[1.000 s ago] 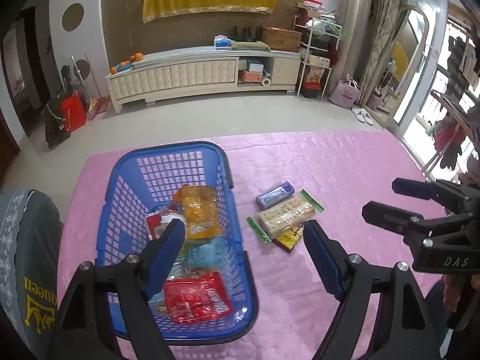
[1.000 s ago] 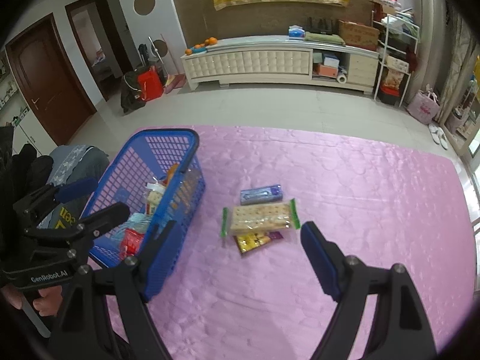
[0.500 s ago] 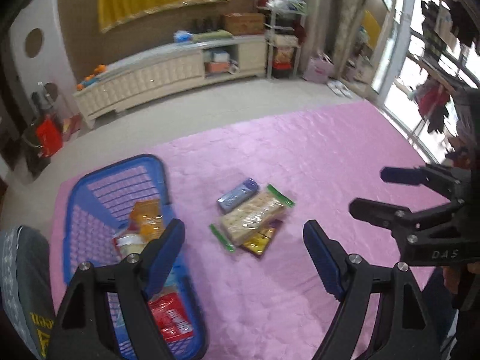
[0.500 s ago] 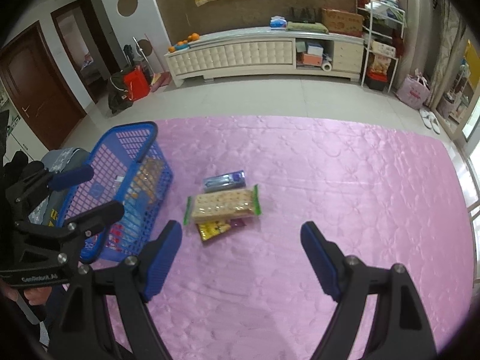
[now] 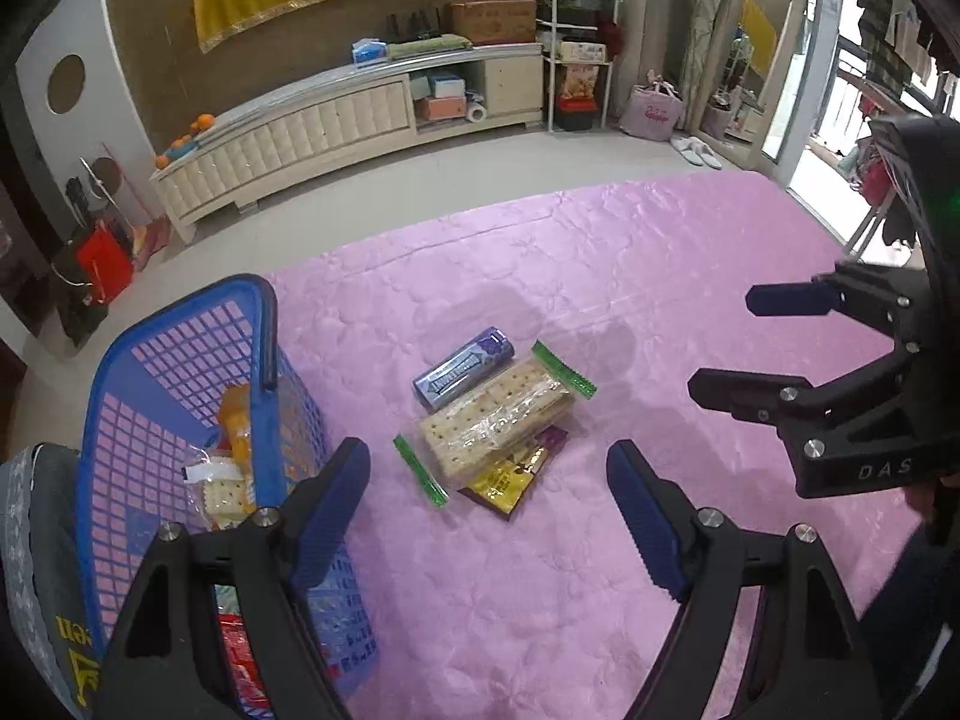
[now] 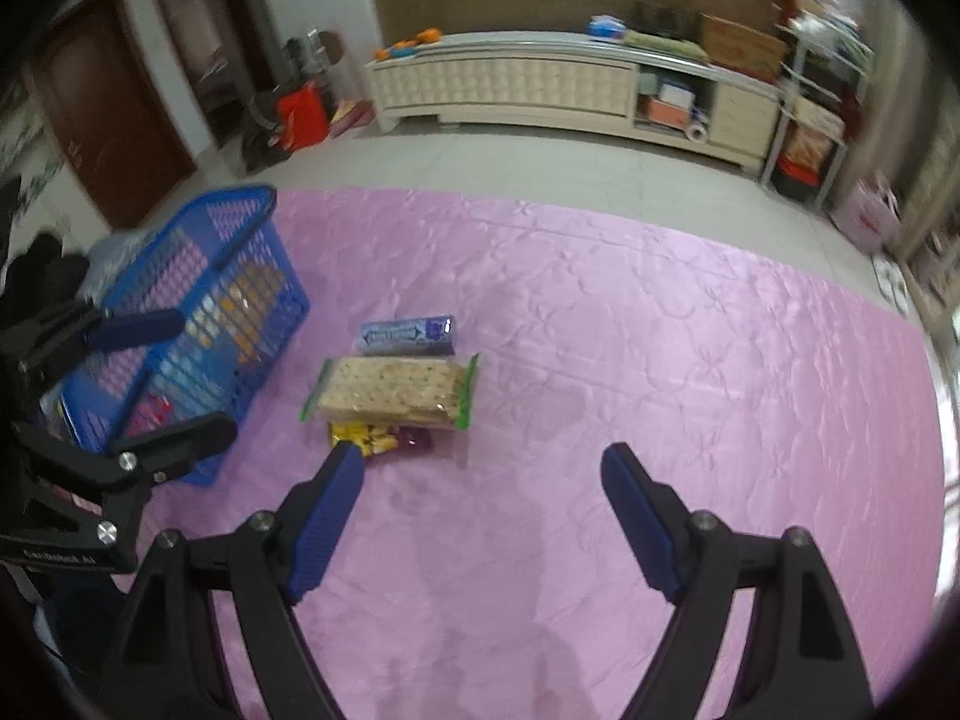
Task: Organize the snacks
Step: 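Withdraw both tools from the basket toward the remaining snacks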
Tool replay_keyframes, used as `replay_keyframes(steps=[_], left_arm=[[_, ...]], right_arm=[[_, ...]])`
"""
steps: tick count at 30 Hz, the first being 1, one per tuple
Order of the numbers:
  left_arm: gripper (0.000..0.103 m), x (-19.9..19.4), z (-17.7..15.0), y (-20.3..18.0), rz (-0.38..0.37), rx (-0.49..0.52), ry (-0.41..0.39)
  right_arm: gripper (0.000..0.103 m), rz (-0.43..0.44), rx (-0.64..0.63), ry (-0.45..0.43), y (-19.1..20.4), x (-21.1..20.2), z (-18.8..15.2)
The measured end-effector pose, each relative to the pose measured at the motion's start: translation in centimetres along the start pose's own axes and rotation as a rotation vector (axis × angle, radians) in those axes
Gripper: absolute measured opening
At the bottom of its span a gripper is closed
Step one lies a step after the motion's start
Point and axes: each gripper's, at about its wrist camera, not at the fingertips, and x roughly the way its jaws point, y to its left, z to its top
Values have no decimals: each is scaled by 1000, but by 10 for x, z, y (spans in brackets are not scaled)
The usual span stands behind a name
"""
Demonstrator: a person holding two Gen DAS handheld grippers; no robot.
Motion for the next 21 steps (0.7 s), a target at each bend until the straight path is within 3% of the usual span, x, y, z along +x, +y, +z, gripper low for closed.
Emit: replay_keyframes(steps=[7,10,13,21], left_arm=[[80,24,-21,-12,23,-40,34],[80,29,-27,-13,35,-65,41],[80,27,-31,-14,97,-78,33],[80,36,-30,-15,102,-32,60]], right_arm=[[85,66,-259,30,7,32,-1],[85,105,-315,46,9,43,2],[85,157,-355,61,14,54,8],[85,259,-521,127,32,91,27]])
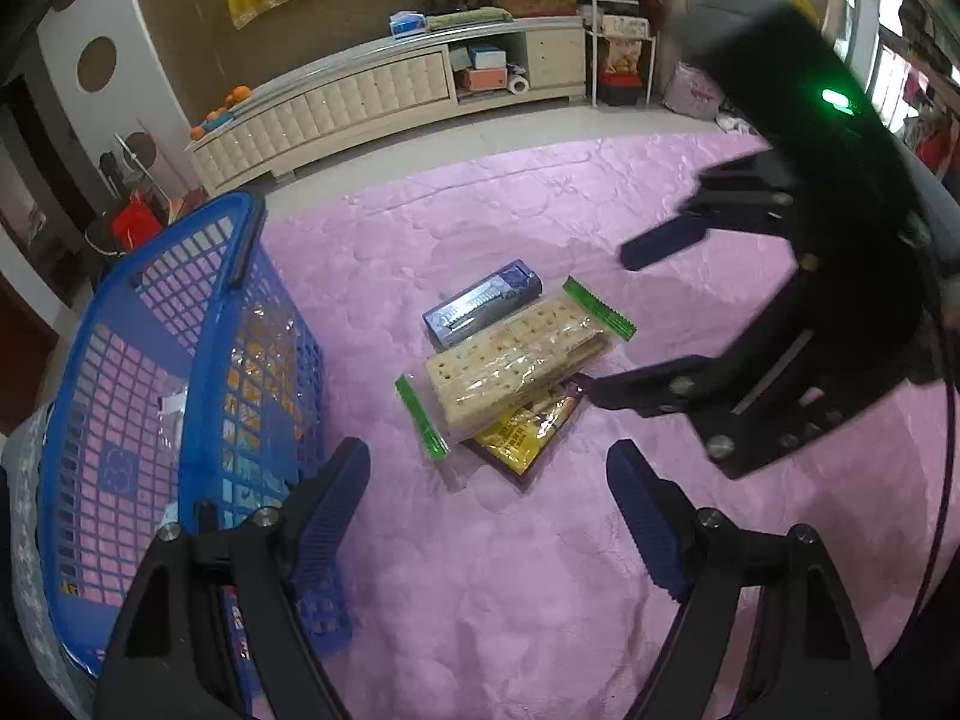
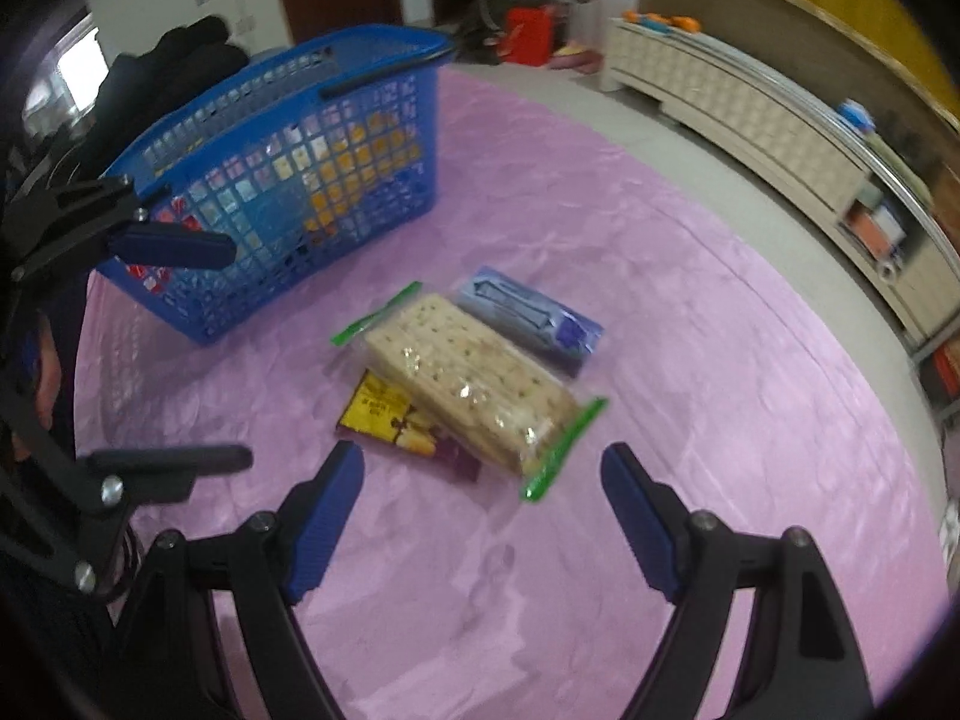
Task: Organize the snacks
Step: 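Withdraw both tools from the basket toward the remaining snacks, then grasp the clear cracker pack with the right tool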
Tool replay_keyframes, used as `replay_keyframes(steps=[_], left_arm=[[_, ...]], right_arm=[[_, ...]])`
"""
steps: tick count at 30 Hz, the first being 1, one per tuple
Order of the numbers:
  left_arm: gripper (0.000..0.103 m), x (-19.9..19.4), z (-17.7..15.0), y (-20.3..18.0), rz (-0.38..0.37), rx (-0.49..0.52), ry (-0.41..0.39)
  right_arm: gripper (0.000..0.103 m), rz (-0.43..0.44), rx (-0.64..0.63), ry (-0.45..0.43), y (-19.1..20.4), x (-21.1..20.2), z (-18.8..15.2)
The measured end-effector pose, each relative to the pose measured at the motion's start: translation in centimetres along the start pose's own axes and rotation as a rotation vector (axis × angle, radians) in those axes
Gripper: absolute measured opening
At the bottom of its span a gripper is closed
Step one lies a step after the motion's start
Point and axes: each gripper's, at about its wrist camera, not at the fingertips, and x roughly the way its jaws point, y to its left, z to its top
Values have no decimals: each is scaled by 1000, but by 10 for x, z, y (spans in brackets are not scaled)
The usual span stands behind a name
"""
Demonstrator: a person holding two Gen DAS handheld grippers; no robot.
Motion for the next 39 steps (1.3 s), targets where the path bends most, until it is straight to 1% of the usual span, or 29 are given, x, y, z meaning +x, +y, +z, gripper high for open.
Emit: replay_keyframes(steps=[4,6,8,10,14,16,19,22,25,26,28,29,30,32,36,37,39], left_arm=[[80,4,5,-3,-24,27,17],[80,6,8,-2,-31,35,19],[80,12,11,-2,-6,42,26],[80,18,13,-4,13,56,23],[80,31,12,-7,-12,62,53],[80,36,10,-8,-12,59,69],[80,39,5,-9,-28,52,87],[80,41,3,-8,-30,39,93],[80,44,3,-7,-40,25,96],[80,45,3,-7,-39,27,96],[80,46,2,-7,-33,34,97],[80,47,2,-7,-34,35,99],[80,48,2,-7,-33,33,101],[80,48,3,-5,-41,19,103],[80,48,5,-2,-50,-2,107],[80,48,6,-3,-52,-6,110],[80,49,5,-3,-64,-16,119]], right_arm=[[85,71,-67,23,-5,16,11],[85,93,-96,38,-7,24,16],[85,87,-125,56,-8,33,20],[85,58,-152,73,-8,40,21],[85,80,-210,121,-7,53,18],[85,102,-229,142,-7,59,18],[85,114,-274,133,-6,59,20],[85,139,-328,196,-2,66,26],[85,179,-308,219,-6,70,30],[85,191,-295,213,-9,72,30],[78,202,-298,184,-10,69,28],[67,212,-288,169,-11,65,27],[62,219,-270,161,-12,63,24],[61,190,-273,145,-11,56,13],[60,134,-204,107,-10,47,-4],[60,107,-176,100,-9,43,-12],[59,80,-105,84,-7,33,-28]])
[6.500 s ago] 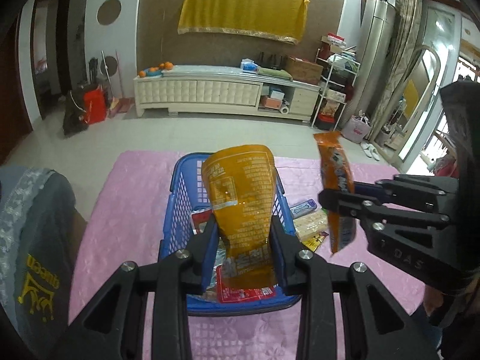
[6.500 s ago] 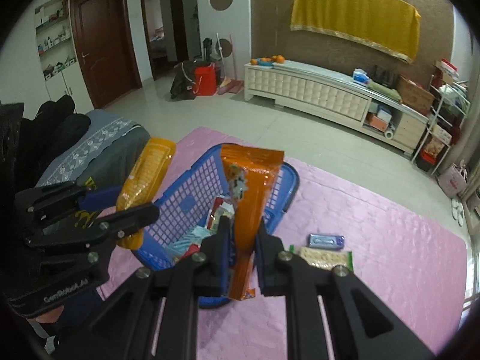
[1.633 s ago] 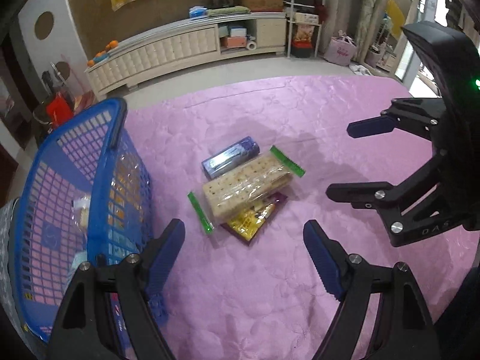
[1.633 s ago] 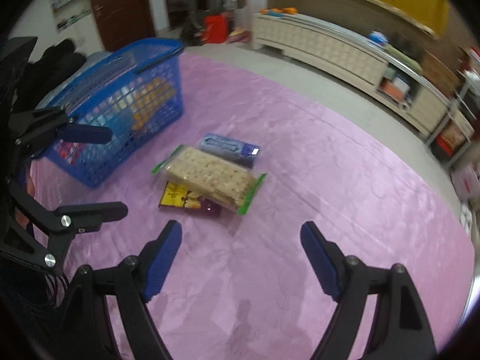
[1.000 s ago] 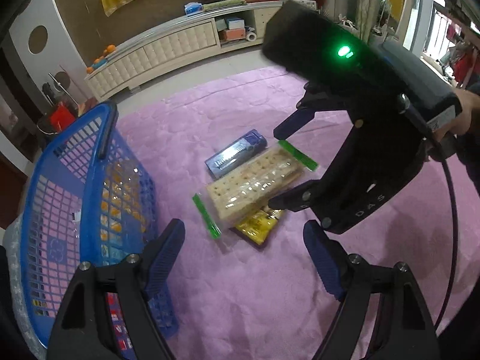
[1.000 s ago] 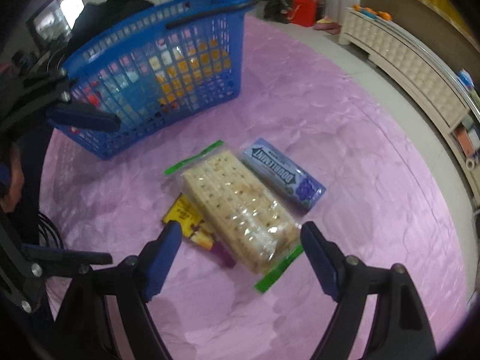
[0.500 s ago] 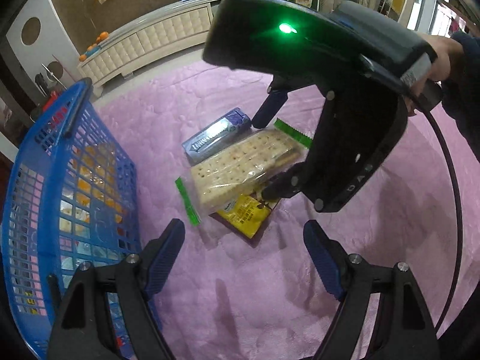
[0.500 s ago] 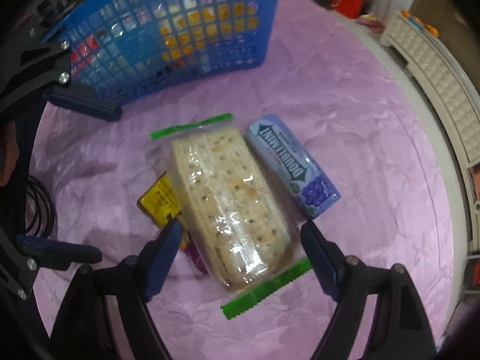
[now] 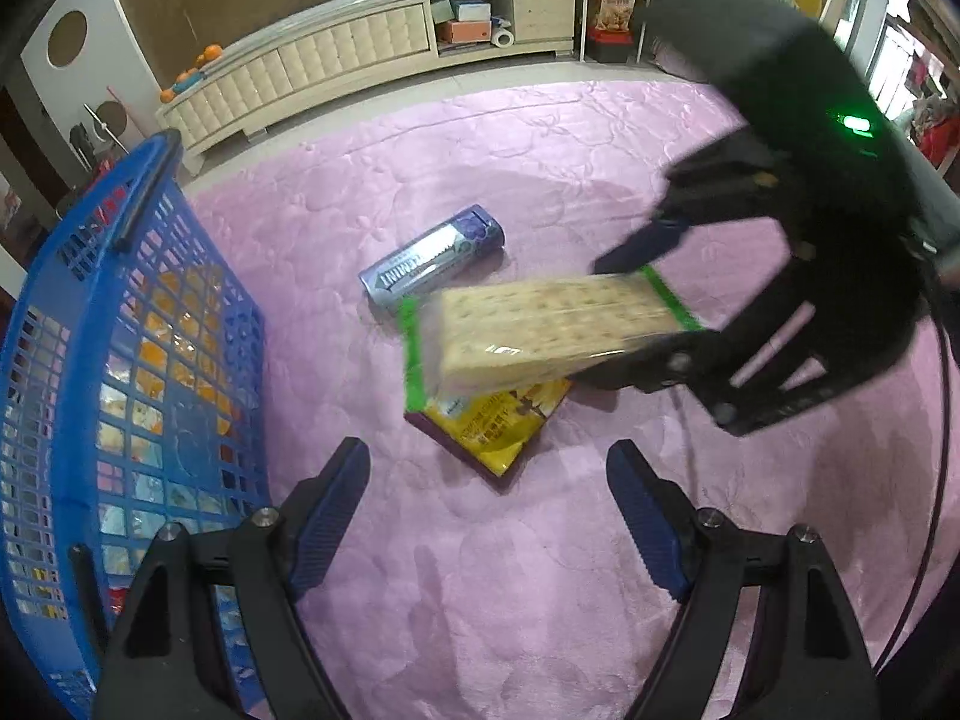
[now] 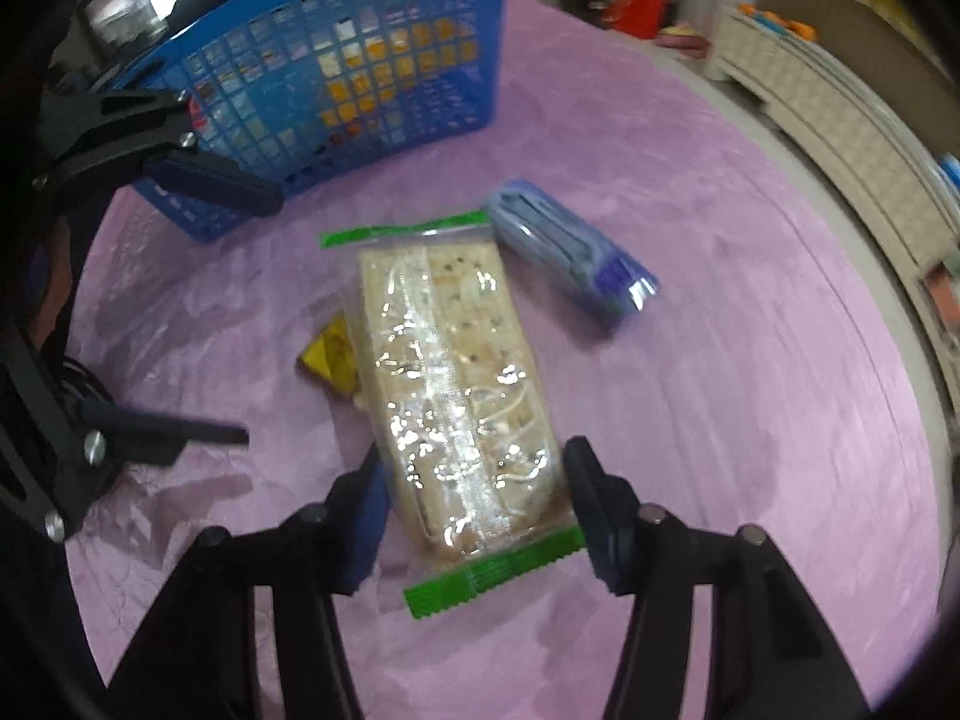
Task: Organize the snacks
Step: 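Grasp the clear cracker pack with the right tool, then grasp the purple-yellow chip bag with the left tool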
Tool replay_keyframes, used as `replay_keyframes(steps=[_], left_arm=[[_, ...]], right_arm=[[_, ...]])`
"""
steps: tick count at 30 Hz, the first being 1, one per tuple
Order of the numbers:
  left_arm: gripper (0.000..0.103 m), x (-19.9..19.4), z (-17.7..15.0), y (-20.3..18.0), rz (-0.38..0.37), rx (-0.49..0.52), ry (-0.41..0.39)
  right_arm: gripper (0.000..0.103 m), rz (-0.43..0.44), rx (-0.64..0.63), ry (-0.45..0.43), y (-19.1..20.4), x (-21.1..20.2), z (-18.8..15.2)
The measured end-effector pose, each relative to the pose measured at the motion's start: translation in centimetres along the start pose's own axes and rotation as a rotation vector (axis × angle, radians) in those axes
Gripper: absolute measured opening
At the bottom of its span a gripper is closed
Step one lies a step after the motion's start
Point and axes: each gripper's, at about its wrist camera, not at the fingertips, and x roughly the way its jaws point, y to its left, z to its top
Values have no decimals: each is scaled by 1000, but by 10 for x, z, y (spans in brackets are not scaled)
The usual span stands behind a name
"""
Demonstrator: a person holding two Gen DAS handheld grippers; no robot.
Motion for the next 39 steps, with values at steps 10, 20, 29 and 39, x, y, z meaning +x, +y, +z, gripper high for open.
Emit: replay_keyframes(steps=[10,20,29,39], left_arm=[[80,10,13,-11,37,82,13],[81,38,30,-6,12,117,83],[84,65,38,2,27,101,101],[78,78,39,21,-74,24,94]], right_arm=[[55,-175,430,-129,4,-45,-37],[54,-140,721,-184,-15,-43,-58],[53,-147,701,-145,-11,-39,-75],[53,-114,716,-159,-16,-42,-80]])
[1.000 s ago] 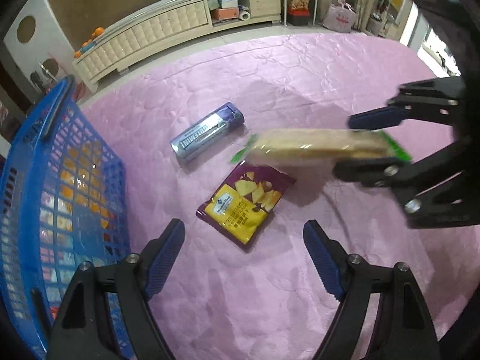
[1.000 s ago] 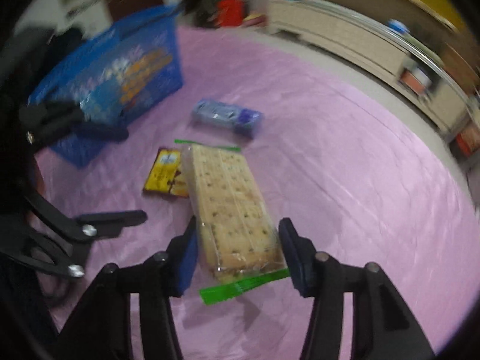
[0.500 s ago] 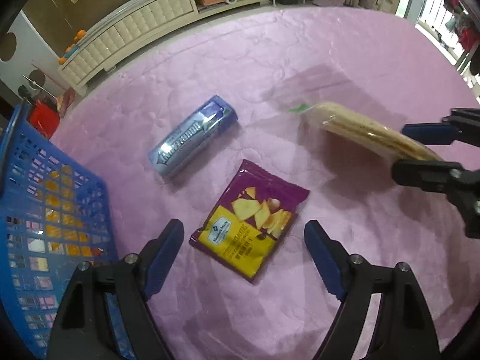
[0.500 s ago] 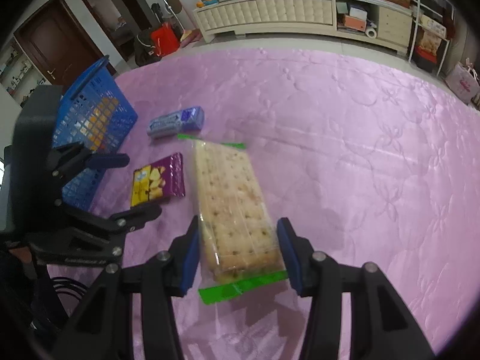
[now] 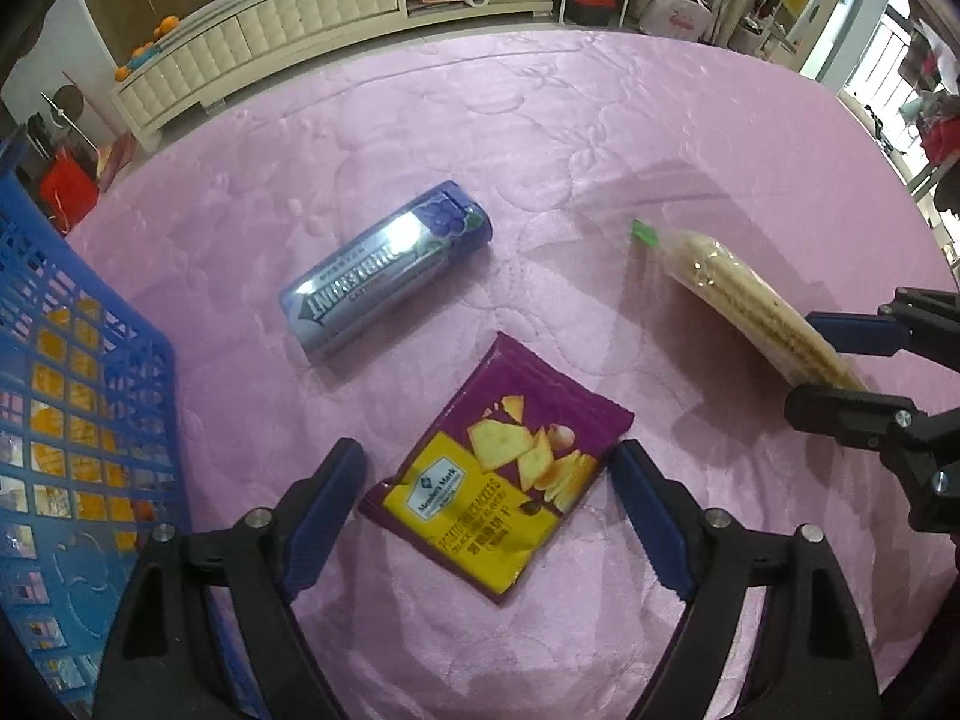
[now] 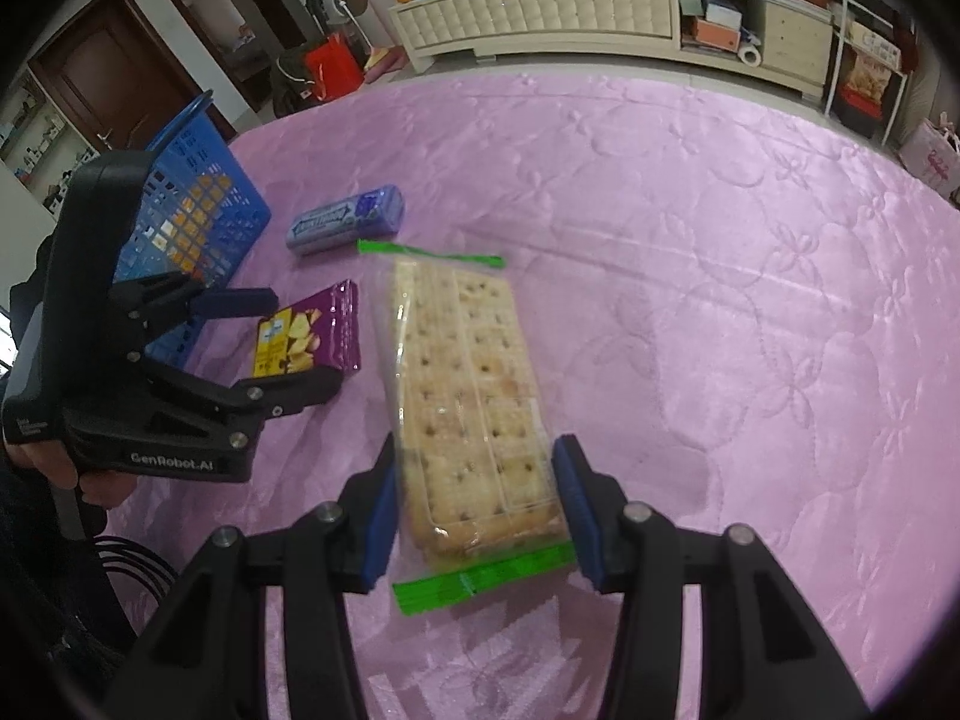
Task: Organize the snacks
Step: 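Grasp the purple-yellow chip bag with the left tool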
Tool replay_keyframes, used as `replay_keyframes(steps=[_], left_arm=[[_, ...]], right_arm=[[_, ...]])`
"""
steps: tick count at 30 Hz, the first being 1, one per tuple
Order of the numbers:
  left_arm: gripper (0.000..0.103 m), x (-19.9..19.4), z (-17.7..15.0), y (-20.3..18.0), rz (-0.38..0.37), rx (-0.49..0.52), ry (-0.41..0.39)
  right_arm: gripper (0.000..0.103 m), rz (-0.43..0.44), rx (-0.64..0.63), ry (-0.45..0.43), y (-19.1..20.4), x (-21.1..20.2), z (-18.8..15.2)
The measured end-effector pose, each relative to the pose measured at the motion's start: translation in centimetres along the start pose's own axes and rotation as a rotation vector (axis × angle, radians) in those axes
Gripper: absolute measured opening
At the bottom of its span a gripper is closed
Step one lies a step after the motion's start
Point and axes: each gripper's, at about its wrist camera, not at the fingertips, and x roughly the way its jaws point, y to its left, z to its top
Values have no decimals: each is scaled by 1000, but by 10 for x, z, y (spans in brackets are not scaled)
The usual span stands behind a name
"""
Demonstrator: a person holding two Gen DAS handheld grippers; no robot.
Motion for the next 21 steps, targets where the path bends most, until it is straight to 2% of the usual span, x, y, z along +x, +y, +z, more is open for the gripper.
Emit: replay_keyframes(steps=[8,16,21], left_arm=[[59,-5,-9,-12,-16,38,5],[57,-11,-16,-21,-18,0,12],[57,-17,-20,-18,-36,-38,-19]], right_arm=[[54,15,5,2,-5,-2,1],[53,21,-1,-18,-3,-3,-1],[52,40,34,-17,-5,-7,-1]])
